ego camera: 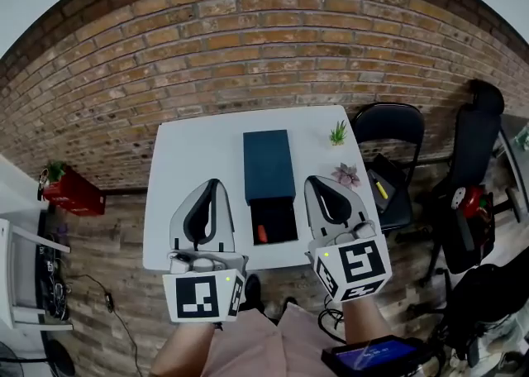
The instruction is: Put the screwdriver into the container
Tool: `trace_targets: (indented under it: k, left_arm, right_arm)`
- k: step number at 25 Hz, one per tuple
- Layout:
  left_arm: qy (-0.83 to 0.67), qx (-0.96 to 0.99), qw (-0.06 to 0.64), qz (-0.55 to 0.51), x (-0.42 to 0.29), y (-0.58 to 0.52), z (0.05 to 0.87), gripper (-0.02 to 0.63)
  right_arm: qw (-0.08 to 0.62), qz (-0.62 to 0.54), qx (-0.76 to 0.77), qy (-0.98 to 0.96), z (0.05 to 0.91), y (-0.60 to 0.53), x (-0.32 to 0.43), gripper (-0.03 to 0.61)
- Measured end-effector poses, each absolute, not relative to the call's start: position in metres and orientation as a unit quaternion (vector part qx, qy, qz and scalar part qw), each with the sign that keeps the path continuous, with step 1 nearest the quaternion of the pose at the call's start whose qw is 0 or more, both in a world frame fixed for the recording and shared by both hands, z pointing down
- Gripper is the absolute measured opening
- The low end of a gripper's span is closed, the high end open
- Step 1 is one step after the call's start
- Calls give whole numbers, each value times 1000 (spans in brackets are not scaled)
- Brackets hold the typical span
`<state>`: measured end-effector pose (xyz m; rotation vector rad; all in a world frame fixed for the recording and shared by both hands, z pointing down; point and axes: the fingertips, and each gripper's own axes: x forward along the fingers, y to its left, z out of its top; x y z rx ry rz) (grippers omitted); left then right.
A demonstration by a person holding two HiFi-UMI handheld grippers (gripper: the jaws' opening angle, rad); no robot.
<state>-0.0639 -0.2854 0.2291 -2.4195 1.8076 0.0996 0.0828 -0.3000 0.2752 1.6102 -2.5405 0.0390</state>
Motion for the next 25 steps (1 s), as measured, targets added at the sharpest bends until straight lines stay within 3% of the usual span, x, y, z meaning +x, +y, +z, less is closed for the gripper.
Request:
trace_targets:
  k: [25]
  left_arm:
    - [590,-804,69,28,-53,-291,229,11]
  right_arm:
    - [52,-9,536,-842,262,-305,84,-3]
